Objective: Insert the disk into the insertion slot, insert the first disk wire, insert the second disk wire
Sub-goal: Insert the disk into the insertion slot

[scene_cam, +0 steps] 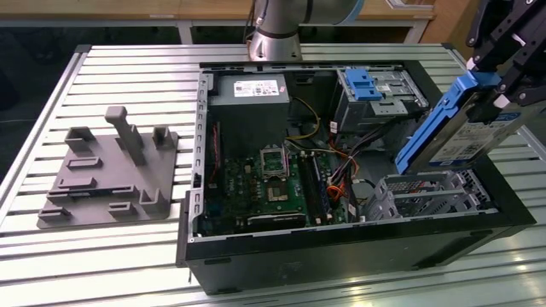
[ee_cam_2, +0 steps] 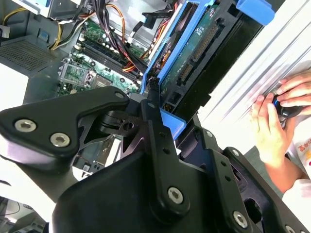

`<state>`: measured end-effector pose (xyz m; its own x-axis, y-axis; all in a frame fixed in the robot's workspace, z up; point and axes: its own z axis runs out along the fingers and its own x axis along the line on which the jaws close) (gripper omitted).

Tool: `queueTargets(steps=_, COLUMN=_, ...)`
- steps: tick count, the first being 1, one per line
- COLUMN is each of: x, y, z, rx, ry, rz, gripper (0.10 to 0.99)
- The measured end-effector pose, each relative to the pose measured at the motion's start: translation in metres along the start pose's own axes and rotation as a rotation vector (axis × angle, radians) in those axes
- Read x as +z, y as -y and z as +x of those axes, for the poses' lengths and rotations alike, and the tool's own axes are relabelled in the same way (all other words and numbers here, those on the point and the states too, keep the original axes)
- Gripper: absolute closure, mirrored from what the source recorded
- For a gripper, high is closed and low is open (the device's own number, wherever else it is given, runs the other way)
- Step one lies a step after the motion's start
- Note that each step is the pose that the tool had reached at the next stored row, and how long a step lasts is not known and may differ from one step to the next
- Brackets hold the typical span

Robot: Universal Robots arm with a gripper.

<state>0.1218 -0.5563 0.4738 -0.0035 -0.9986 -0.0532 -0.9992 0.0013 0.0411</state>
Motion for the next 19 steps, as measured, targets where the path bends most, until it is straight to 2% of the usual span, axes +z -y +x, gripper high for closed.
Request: queueTargets(steps=19, x=0.0102, y=0.0005, z=0.0023, rx=-0.015, ry=-0.0005, rz=-0.001, gripper=0.722)
